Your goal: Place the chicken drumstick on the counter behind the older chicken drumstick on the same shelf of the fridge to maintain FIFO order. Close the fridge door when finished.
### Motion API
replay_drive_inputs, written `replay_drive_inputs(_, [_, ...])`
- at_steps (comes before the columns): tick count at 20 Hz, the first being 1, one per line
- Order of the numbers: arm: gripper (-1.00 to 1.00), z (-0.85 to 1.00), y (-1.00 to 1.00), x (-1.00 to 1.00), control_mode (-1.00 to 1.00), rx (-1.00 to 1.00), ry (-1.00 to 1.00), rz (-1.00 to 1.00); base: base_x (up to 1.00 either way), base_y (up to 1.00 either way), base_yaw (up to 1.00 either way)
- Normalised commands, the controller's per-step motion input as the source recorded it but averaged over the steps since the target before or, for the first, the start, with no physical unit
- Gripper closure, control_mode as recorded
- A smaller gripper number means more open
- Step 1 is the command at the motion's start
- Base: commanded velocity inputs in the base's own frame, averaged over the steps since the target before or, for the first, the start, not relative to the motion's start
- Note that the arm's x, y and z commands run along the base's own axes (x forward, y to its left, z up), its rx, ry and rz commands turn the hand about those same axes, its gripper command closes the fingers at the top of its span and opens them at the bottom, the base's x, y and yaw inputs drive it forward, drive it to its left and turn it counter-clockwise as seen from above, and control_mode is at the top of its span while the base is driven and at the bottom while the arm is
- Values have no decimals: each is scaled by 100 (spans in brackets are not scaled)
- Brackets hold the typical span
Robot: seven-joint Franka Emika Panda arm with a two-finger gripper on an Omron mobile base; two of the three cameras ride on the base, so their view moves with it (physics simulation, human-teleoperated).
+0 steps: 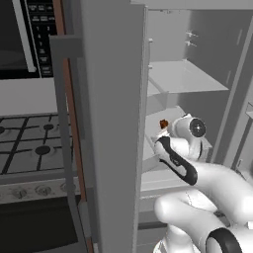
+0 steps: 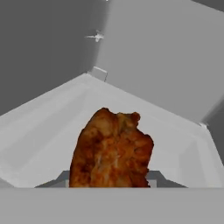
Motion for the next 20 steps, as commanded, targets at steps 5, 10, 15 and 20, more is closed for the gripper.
replay_drive_inputs(5, [100, 2, 0, 74, -100, -3, 18, -1, 0, 0, 0])
replay_drive_inputs(10, [100, -31, 0, 66, -100, -10, 3, 0, 0, 0, 0])
replay_drive_inputs(15, [100, -41, 0, 41, -100, -6, -8, 0, 0, 0, 0])
replay_drive_inputs(20, [100, -22, 0, 6, -100, 0, -3, 0, 0, 0, 0])
